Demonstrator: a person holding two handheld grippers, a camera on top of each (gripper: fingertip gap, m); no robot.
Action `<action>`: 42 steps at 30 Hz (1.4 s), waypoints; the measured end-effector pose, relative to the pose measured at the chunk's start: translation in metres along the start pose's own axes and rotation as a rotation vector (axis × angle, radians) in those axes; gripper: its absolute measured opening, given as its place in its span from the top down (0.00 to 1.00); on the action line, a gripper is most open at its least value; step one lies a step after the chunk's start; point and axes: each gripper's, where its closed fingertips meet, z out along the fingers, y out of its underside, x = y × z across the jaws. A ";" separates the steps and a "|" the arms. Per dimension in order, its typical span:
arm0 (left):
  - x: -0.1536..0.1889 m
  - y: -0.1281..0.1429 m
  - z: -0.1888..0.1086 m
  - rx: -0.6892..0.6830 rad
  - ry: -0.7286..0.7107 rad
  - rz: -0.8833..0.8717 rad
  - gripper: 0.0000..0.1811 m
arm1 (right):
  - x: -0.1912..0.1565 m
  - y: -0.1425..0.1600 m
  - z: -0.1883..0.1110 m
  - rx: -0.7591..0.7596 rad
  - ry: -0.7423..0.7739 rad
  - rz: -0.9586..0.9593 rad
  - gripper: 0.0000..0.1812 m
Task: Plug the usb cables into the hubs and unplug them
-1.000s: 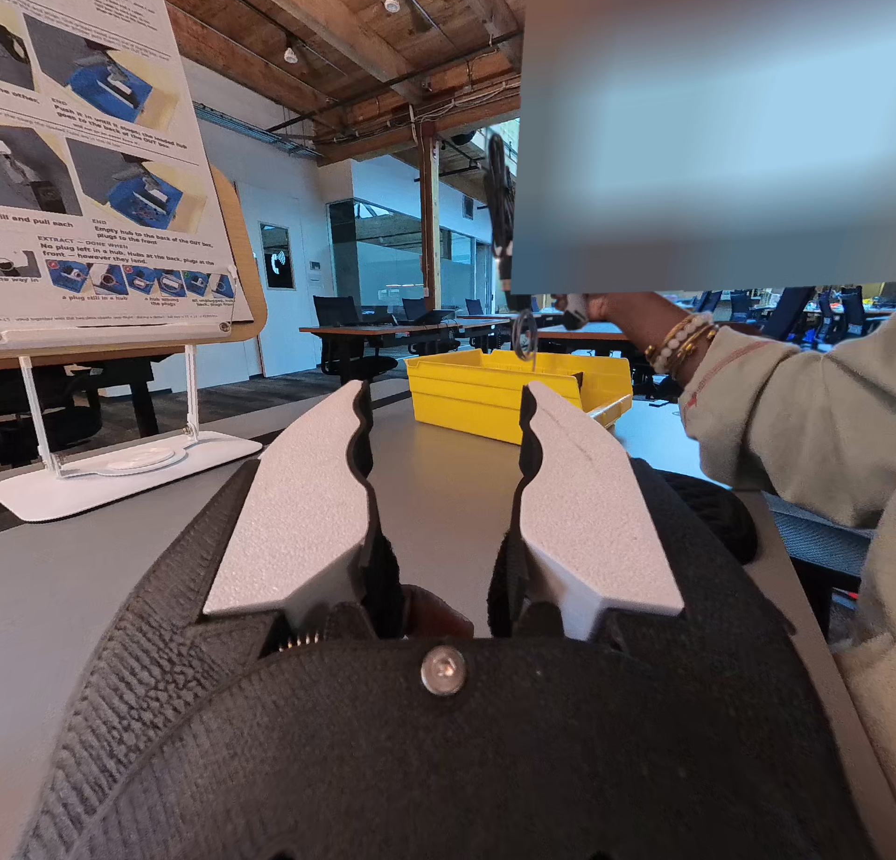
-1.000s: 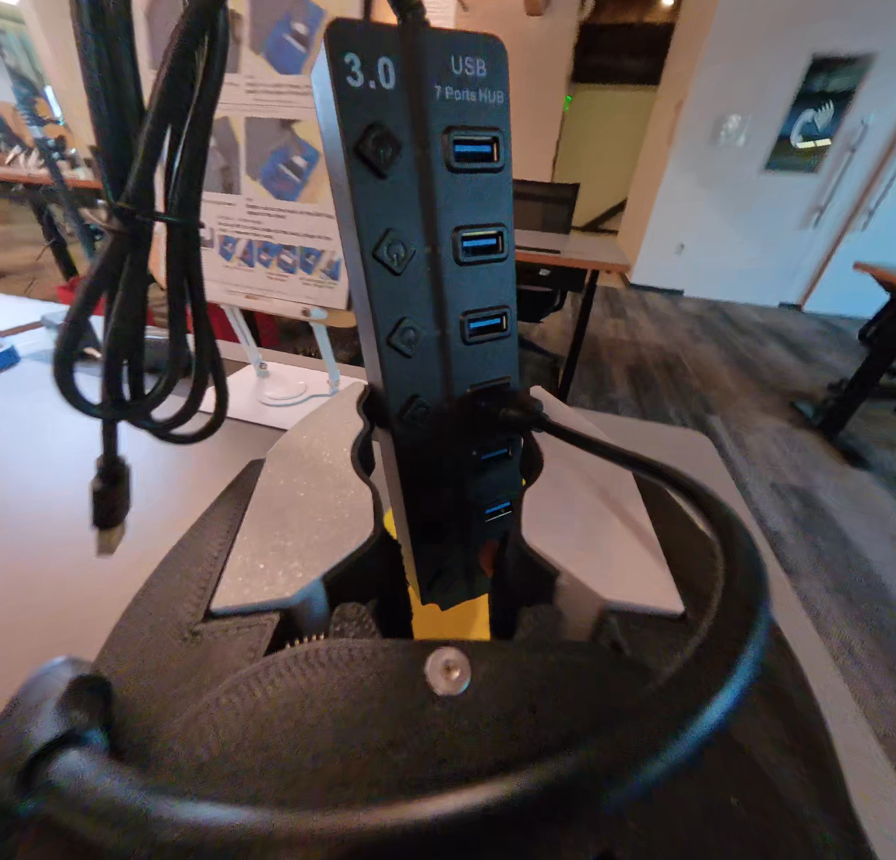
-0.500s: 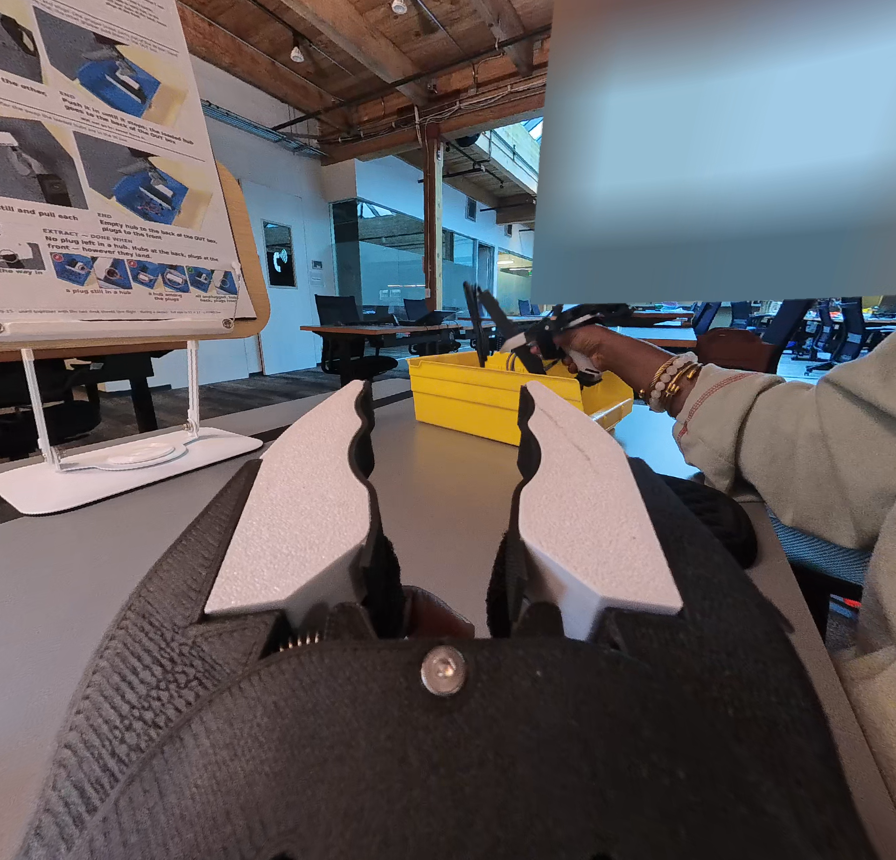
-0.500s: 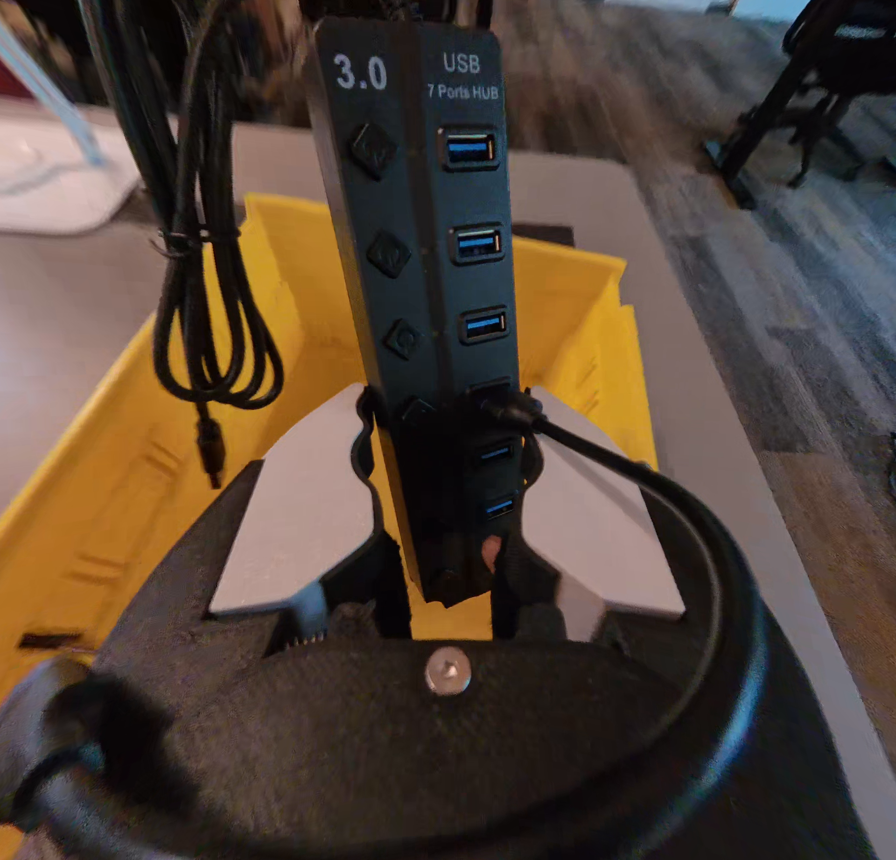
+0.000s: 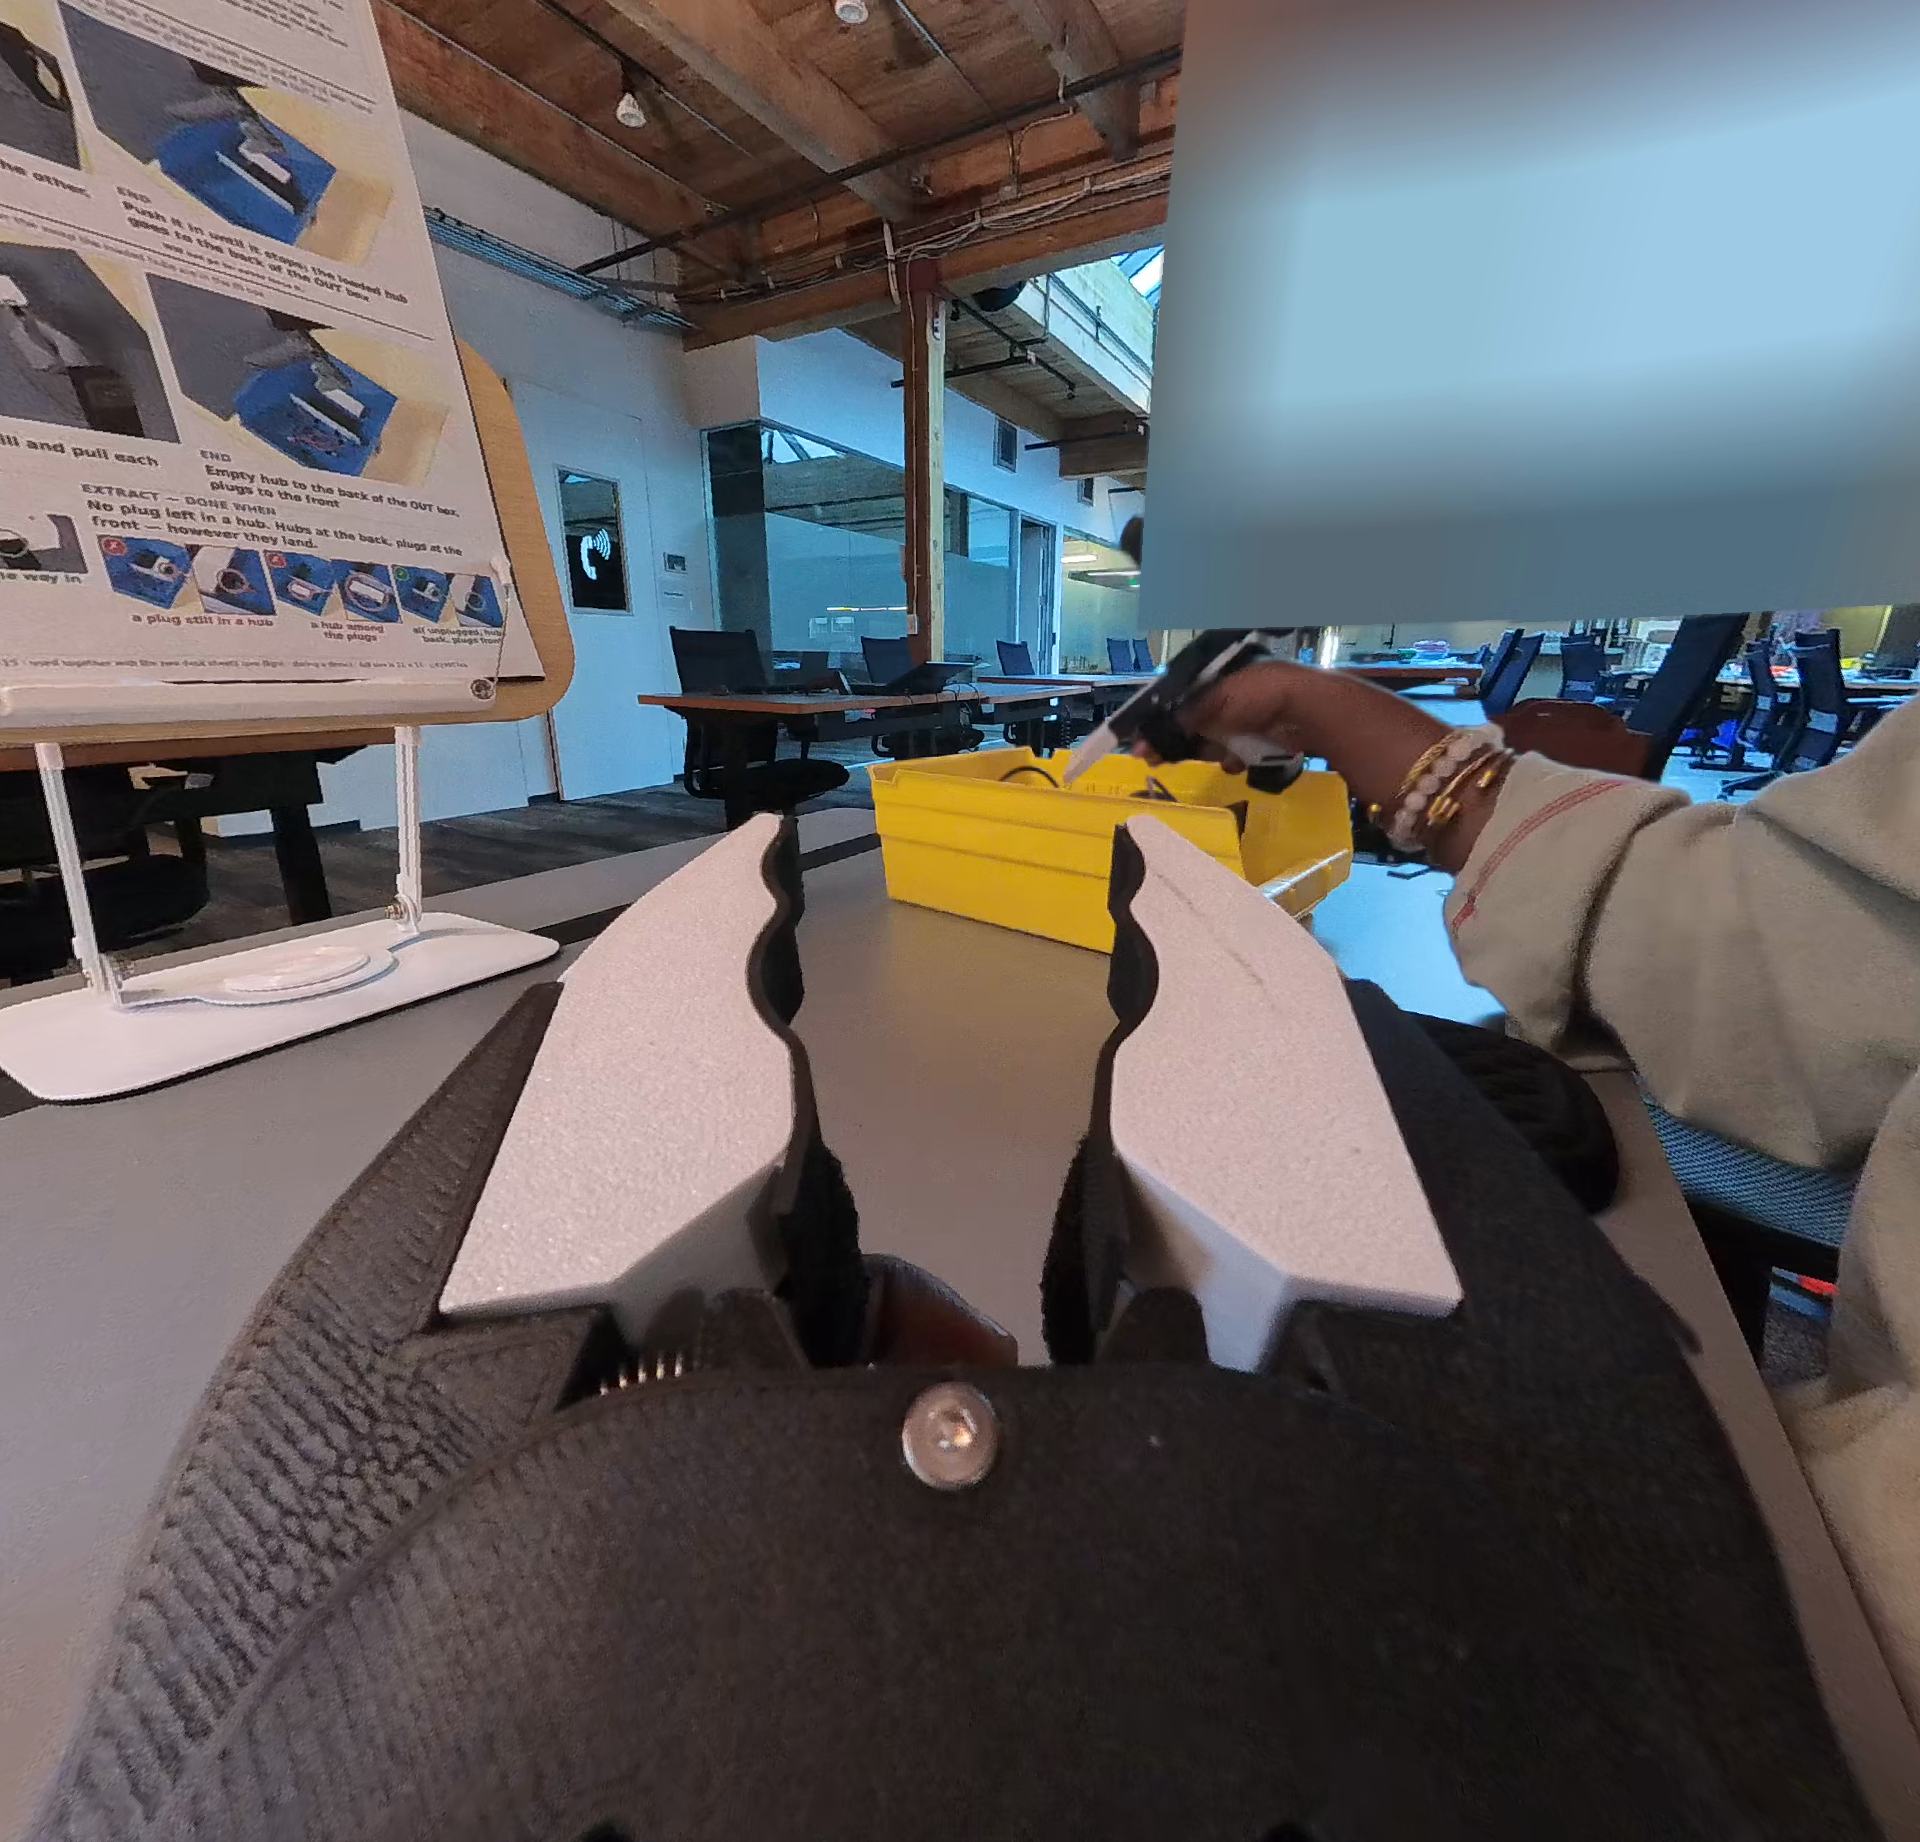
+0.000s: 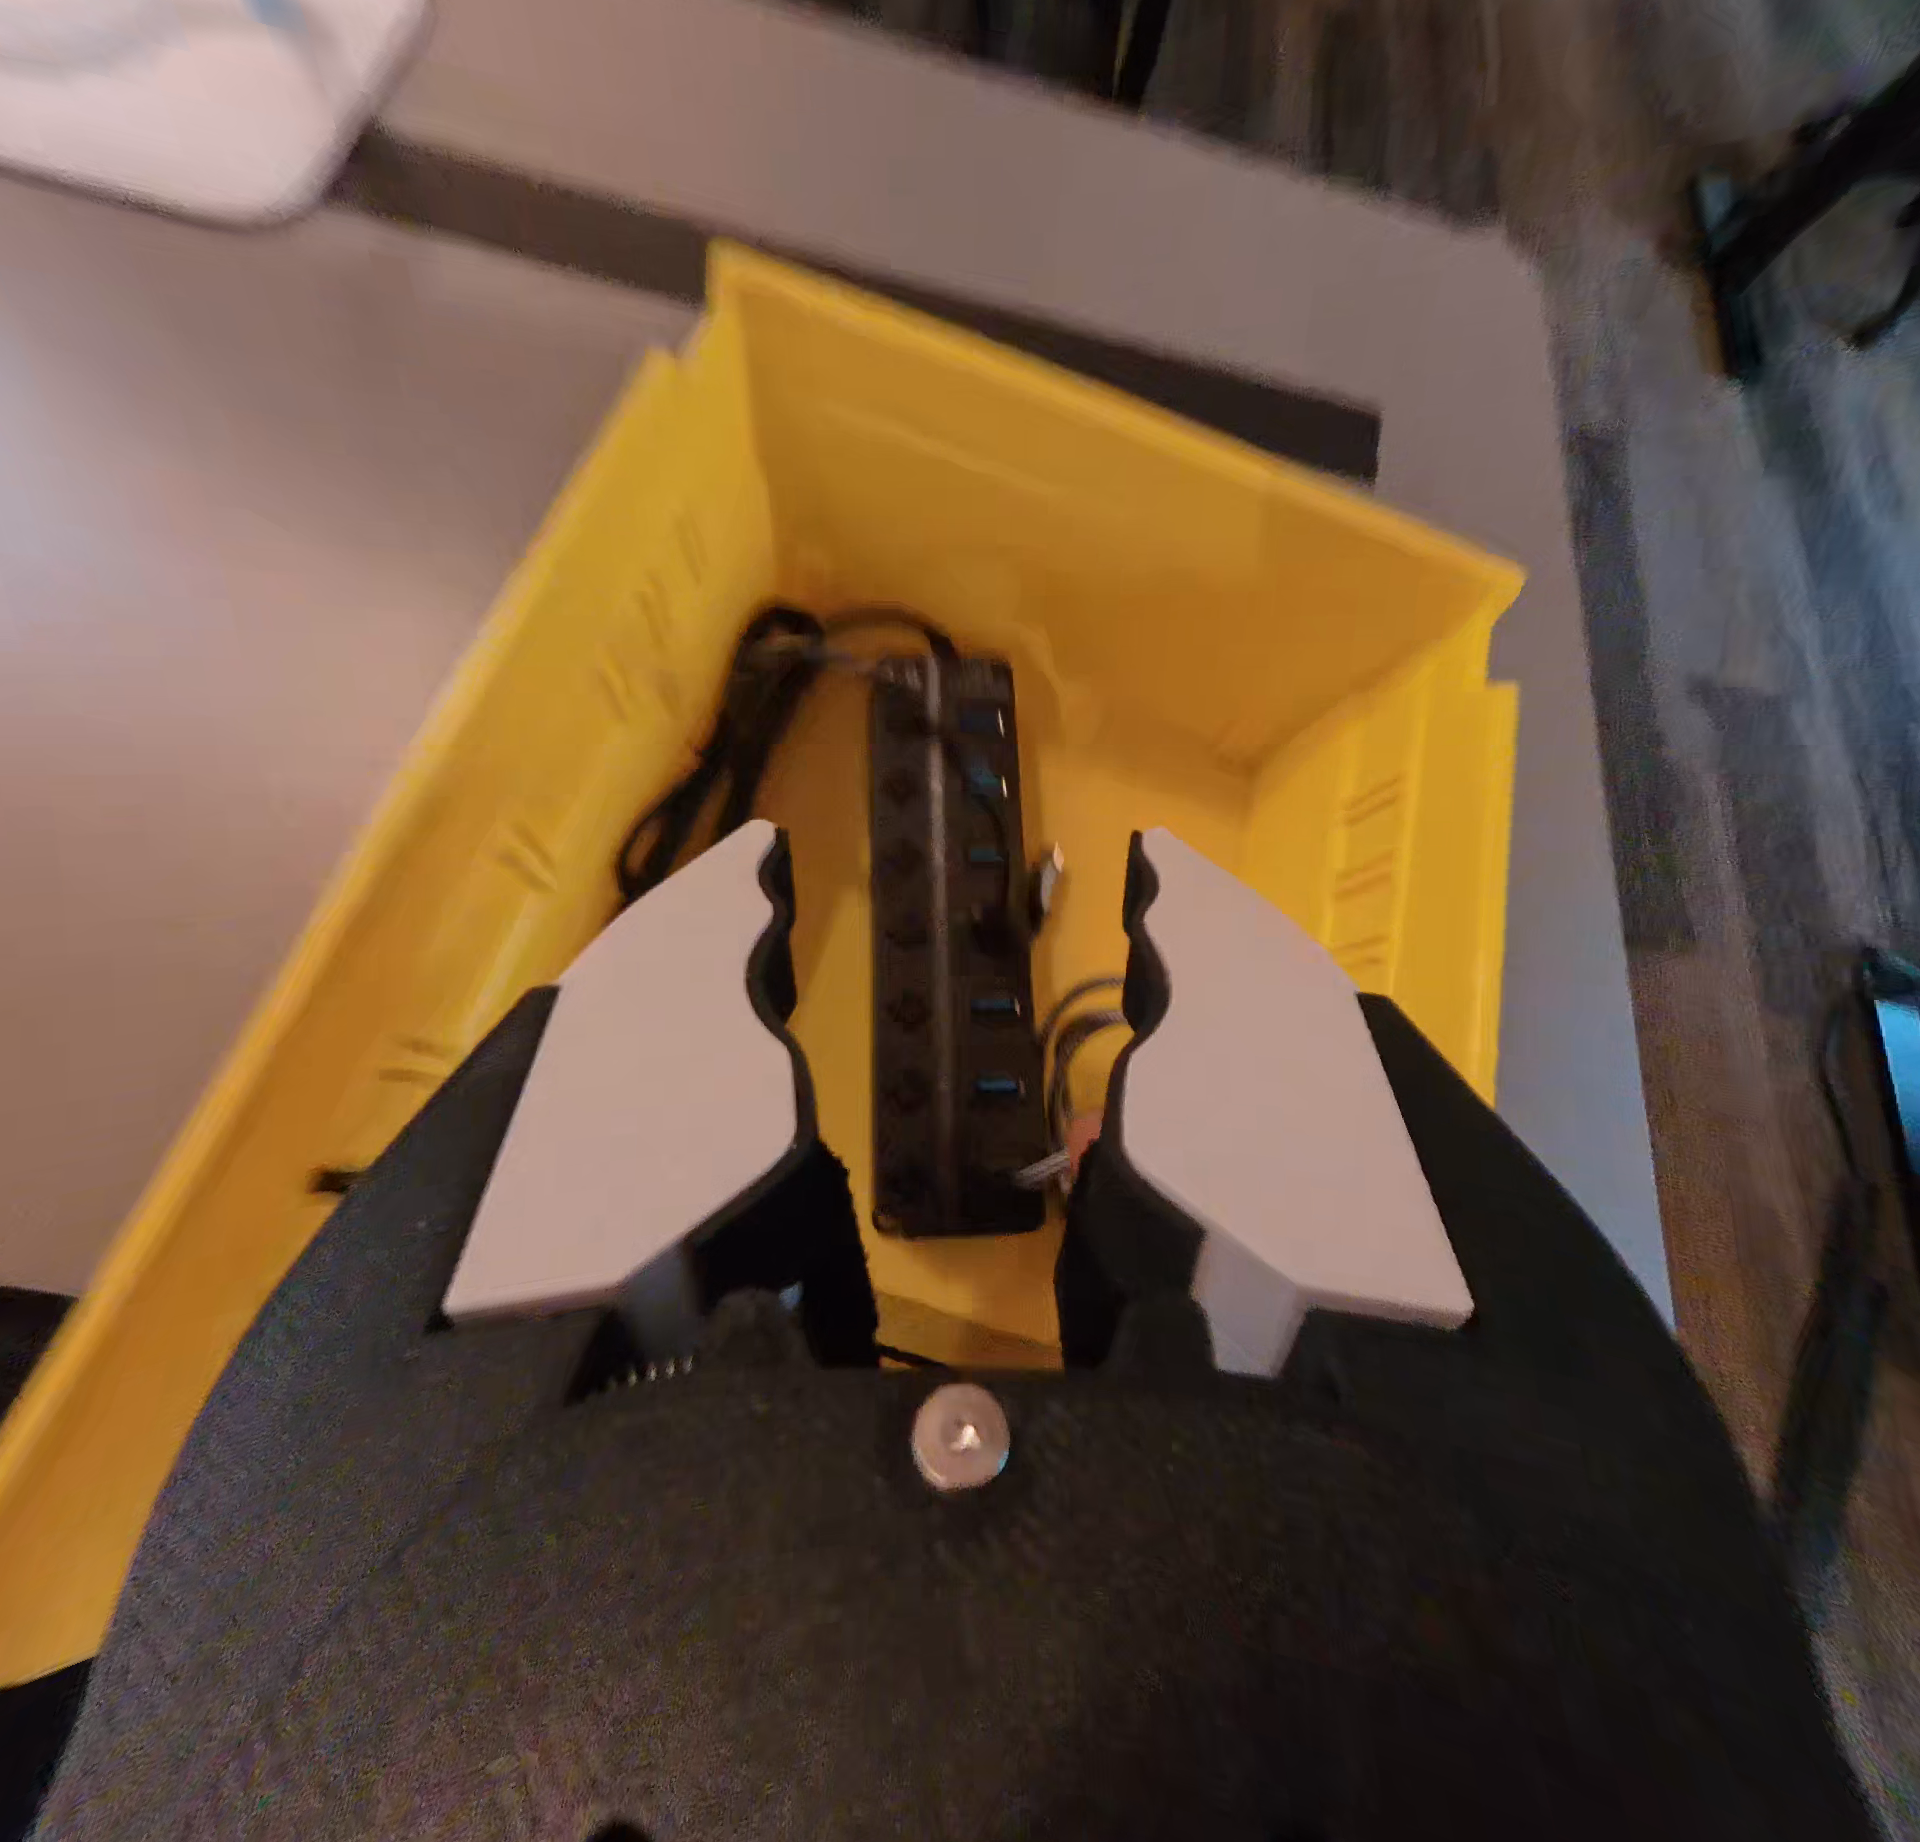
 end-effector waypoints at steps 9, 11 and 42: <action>0.002 0.002 0.001 -0.011 0.003 0.009 0.69 | -0.130 -0.112 -0.159 0.931 -0.299 -0.046 0.44; 0.002 0.002 0.001 -0.011 0.003 0.011 0.69 | -0.168 -0.105 -0.173 0.994 -0.331 -0.081 0.43; 0.037 -0.062 -0.021 -0.184 0.163 0.053 0.68 | -0.303 0.013 -0.045 0.608 -0.203 -0.630 0.62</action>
